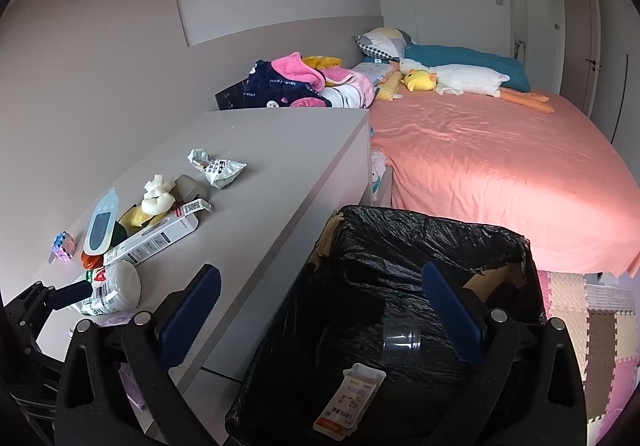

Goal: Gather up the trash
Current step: 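Grasp the white AD bottle with the left tool while the right tool grasps the purple bag, then carry the bottle and purple bag over the bin and release both, then move both tools back over the desk toward the remaining items, then grasp the puzzle cube with the left tool while the right tool grasps the silver wrapper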

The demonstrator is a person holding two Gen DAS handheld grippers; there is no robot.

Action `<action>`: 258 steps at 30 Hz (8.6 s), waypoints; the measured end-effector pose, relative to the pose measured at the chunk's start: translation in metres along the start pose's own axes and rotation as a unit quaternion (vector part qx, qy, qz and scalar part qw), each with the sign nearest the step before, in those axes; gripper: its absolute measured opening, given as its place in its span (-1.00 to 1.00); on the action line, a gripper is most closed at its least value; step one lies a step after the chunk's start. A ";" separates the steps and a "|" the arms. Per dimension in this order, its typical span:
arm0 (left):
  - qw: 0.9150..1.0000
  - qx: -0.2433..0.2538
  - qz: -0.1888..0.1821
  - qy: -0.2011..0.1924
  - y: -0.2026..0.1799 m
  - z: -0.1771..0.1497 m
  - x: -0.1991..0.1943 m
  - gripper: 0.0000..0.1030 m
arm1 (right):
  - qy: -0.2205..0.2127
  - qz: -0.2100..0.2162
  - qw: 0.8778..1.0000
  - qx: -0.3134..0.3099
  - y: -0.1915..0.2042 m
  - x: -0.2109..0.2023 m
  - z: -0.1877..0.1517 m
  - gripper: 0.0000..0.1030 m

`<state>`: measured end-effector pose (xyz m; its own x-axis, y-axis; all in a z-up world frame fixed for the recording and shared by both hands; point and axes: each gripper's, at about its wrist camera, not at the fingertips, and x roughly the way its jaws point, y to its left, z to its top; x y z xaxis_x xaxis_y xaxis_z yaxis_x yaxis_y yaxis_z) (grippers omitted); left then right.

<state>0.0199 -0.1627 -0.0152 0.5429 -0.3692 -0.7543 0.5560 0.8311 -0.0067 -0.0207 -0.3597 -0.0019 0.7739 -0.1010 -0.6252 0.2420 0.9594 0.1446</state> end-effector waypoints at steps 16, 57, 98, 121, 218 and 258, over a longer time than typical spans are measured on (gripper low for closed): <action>0.998 -0.013 0.042 0.038 0.071 -0.008 0.017 0.88 | 0.024 0.023 0.999 -0.034 0.039 0.022 -0.004 0.94; 0.993 -0.105 0.041 -0.026 0.122 -0.034 -0.018 -0.36 | 0.042 0.141 0.976 -0.160 0.126 0.022 -0.037 0.94; 0.990 -0.128 0.030 -0.054 0.100 -0.034 -0.053 -0.36 | 0.105 0.152 0.966 -0.181 0.143 0.034 -0.059 -0.62; 0.996 -0.072 -0.041 -0.045 0.023 0.001 -0.023 -0.35 | 0.058 0.090 0.988 -0.113 0.055 0.003 -0.028 -0.62; 0.989 -0.147 0.020 -0.022 0.127 -0.009 -0.002 0.89 | 0.038 0.080 0.994 -0.066 0.064 0.092 0.055 0.75; 0.937 -0.303 0.175 -0.015 0.281 -0.030 0.010 0.69 | 0.151 0.059 0.984 -0.070 0.094 0.229 0.106 -0.97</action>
<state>0.1626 0.0801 -0.0445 0.6473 -0.0343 -0.7614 -0.1128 0.9837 -0.1402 0.2416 -0.3202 -0.0505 0.5774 0.0760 -0.8129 0.0620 0.9887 0.1365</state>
